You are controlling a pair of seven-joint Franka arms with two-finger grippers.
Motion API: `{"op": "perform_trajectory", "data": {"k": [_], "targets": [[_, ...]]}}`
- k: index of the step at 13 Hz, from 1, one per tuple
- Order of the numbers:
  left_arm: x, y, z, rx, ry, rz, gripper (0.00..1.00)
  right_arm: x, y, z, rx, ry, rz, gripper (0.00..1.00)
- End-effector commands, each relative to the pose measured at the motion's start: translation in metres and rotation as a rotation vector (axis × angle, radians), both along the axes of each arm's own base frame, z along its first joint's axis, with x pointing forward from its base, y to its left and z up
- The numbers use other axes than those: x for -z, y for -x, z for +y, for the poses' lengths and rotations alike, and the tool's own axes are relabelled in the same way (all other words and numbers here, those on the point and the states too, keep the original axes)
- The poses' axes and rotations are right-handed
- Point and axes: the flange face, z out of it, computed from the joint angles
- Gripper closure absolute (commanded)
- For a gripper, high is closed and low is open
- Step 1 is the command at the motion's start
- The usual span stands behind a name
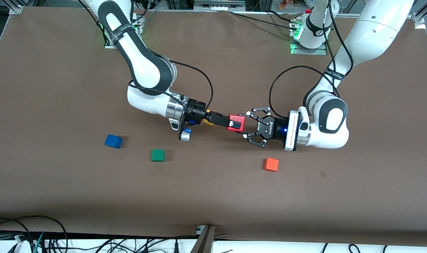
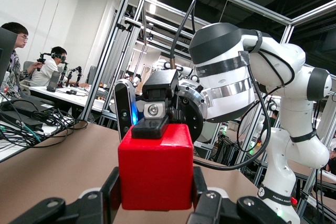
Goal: Pass red block to right arm, stack on blue
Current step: 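Close the right gripper on the red cube held by the left gripper, then open the left gripper and pull it back from the red cube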
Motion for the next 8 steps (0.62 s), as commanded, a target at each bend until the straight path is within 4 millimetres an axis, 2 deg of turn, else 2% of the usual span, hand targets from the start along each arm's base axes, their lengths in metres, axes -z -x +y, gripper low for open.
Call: {"op": "perform_trajectory", "data": {"k": [1, 2, 3, 6, 8], "targets": [[-0.004, -0.002, -0.003, 0.005, 0.029, -0.011, 1.00, -0.008, -0.003, 0.003, 0.016, -0.018, -0.007, 1.00], [-0.005, -0.002, -0.003, 0.009, 0.031, -0.001, 0.66, -0.009, -0.003, 0.003, 0.014, -0.016, -0.012, 1.00], [-0.006, -0.001, -0.003, 0.019, 0.048, -0.008, 0.01, -0.011, -0.003, 0.003, 0.011, -0.012, -0.018, 1.00], [-0.009, -0.004, 0.007, 0.026, 0.058, 0.002, 0.00, -0.022, -0.006, -0.004, 0.000, 0.015, -0.058, 1.00], [-0.014, -0.011, 0.031, 0.005, 0.044, -0.048, 0.00, -0.023, -0.006, -0.006, -0.029, 0.062, -0.095, 1.00]]}}
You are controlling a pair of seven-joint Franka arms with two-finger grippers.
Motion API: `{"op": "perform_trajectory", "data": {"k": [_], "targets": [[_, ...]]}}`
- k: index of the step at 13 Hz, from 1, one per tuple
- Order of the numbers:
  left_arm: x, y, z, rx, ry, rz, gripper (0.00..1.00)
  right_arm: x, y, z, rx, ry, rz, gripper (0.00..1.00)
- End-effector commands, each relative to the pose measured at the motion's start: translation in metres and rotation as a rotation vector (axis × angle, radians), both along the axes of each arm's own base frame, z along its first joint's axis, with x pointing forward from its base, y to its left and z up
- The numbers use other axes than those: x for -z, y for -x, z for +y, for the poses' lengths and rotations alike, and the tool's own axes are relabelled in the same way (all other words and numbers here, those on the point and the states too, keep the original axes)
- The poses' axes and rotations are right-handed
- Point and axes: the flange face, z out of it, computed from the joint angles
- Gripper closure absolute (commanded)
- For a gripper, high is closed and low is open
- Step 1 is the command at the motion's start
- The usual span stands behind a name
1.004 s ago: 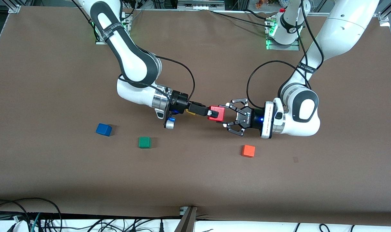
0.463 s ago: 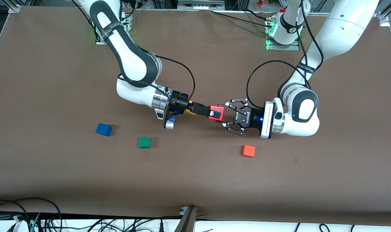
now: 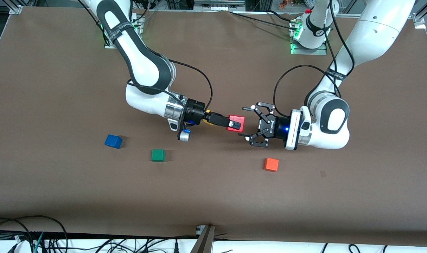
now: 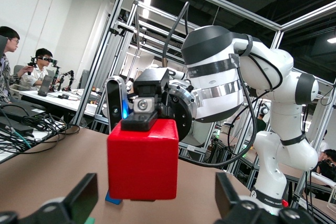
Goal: Pass red block to right arm, stack on blue
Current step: 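Open the left gripper and pull it back from the red cube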
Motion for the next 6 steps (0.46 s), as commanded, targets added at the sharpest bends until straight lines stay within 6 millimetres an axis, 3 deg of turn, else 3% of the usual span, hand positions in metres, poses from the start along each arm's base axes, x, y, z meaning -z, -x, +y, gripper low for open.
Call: {"op": "perform_trajectory", "data": {"k": [1, 4, 6], "targets": [[-0.010, -0.013, 0.034, -0.031, 0.015, -0.076, 0.00, -0.009, -0.001, -0.004, -0.021, 0.050, -0.051, 1.00], [-0.012, -0.018, 0.070, -0.025, 0.011, -0.090, 0.00, -0.004, -0.008, -0.015, -0.110, 0.242, -0.184, 1.00], [-0.026, -0.024, 0.099, 0.039, -0.083, -0.105, 0.00, 0.005, -0.011, -0.025, -0.165, 0.368, -0.224, 1.00]]}}
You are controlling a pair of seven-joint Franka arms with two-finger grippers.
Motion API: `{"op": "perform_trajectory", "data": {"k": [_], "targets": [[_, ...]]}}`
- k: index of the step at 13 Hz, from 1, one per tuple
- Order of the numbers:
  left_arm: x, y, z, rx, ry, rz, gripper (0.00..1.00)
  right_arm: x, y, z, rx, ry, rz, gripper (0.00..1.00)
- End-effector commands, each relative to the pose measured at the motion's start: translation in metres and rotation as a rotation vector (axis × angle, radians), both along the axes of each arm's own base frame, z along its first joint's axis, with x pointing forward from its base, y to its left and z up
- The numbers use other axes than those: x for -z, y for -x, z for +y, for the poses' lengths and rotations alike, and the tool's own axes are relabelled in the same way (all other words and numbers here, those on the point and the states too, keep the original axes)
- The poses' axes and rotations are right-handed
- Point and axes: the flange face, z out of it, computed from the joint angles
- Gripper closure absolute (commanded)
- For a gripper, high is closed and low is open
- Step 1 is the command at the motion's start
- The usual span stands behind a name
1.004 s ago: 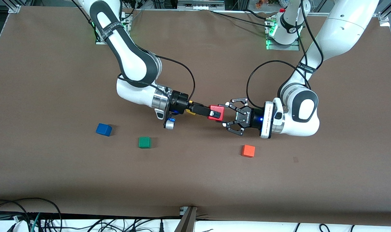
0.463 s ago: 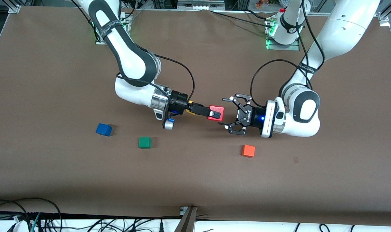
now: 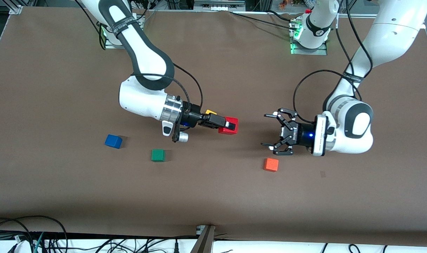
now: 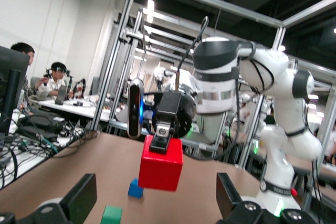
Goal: Pass red block to right arm, stack on blue
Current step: 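Open the left gripper and pull it back from the red cube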
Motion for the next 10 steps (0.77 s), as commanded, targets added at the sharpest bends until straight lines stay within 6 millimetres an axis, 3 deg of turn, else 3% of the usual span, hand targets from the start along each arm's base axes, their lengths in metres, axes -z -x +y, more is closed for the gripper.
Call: {"op": "perform_trajectory", "data": {"k": [1, 3, 6, 10], "targets": [[-0.030, -0.007, 0.036, 0.093, -0.090, -0.024, 0.00, 0.007, 0.000, -0.010, -0.077, 0.169, -0.077, 1.00], [-0.037, -0.008, 0.077, 0.142, -0.183, -0.037, 0.00, 0.023, 0.005, -0.016, -0.139, 0.277, -0.110, 1.00], [-0.051, 0.002, 0.129, 0.210, -0.287, -0.035, 0.00, 0.037, -0.004, -0.046, -0.261, 0.485, -0.184, 1.00], [-0.117, 0.032, 0.201, 0.198, -0.663, 0.065, 0.00, 0.046, -0.025, -0.114, -0.442, 0.791, -0.201, 1.00]]}}
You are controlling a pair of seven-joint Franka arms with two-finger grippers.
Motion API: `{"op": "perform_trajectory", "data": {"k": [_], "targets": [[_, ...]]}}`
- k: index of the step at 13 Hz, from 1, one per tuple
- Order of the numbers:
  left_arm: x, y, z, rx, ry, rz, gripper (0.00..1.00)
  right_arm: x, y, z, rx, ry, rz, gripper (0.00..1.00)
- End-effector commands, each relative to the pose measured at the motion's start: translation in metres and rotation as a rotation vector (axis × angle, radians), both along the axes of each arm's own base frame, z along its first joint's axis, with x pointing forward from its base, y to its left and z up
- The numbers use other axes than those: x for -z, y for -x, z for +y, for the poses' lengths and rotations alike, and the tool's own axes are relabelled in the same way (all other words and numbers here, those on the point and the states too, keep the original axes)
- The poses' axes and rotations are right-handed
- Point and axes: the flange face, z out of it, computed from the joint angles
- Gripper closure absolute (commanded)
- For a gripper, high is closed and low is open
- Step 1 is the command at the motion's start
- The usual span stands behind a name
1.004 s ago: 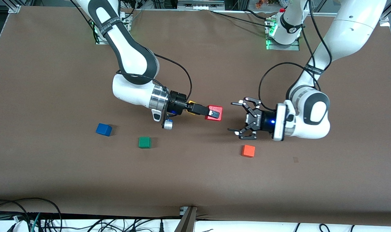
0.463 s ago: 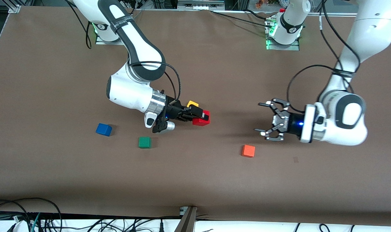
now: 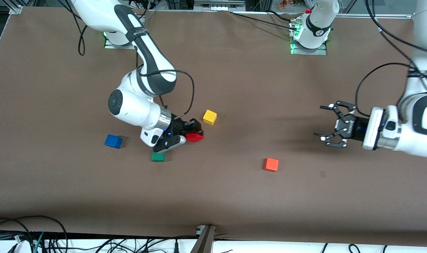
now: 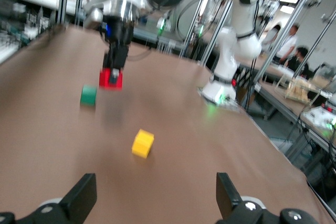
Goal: Pass red block to right arm, stack on blue
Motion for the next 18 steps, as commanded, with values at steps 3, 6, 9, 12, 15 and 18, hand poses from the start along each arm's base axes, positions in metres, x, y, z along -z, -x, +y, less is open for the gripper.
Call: {"op": "perform_trajectory", "data": {"k": [3, 6, 9, 12, 15, 18], "targets": [[-0.082, 0.040, 0.069, -0.126, -0.431, 0.092, 0.00, 0.001, -0.018, -0.099, -0.083, 0.350, 0.034, 1.00], [-0.149, 0.068, 0.084, -0.283, -0.715, 0.132, 0.00, 0.000, -0.042, -0.216, 0.017, 0.548, 0.039, 1.00], [-0.195, 0.088, 0.081, -0.435, -0.988, 0.154, 0.00, 0.023, -0.040, -0.271, 0.102, 0.592, 0.082, 1.00], [-0.218, 0.095, 0.061, -0.561, -1.115, 0.177, 0.00, 0.057, -0.016, -0.286, 0.135, 0.577, 0.065, 1.00], [-0.224, 0.096, 0.047, -0.607, -1.145, 0.213, 0.00, 0.047, -0.008, -0.284, 0.202, 0.490, 0.077, 1.00], [-0.251, 0.096, 0.052, -0.775, -1.120, 0.269, 0.00, 0.055, -0.003, -0.282, 0.243, 0.440, 0.103, 1.00]]}}
